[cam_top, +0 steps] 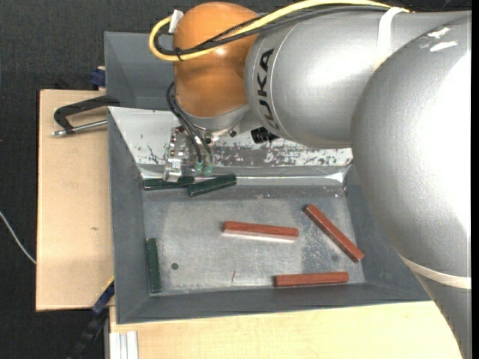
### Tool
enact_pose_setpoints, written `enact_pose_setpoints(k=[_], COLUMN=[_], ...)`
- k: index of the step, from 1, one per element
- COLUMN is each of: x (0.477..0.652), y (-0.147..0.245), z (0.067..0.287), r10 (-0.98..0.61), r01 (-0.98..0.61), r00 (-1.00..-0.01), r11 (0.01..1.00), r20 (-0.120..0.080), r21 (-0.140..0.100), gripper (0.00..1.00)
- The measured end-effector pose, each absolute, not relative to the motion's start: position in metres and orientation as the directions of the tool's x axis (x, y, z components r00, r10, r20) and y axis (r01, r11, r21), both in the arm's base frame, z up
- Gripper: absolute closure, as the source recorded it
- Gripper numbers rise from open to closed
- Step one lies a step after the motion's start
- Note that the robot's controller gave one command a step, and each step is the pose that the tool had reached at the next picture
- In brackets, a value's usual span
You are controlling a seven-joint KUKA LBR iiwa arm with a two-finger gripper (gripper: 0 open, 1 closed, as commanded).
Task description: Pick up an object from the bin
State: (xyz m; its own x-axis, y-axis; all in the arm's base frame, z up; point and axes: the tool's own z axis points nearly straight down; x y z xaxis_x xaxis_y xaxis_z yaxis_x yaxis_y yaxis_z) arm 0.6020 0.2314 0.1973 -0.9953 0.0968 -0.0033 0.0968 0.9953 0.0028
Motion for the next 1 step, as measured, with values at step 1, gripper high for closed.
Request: enact_pose_setpoints(k=[1], x=[0.5996], y=[0.2188], z=[0.1483], r10=[0.063], r01=[0.063], r00=[-0.998], r11=[0.998], r20=[0.000], r21=[0.001], gripper=[1.00])
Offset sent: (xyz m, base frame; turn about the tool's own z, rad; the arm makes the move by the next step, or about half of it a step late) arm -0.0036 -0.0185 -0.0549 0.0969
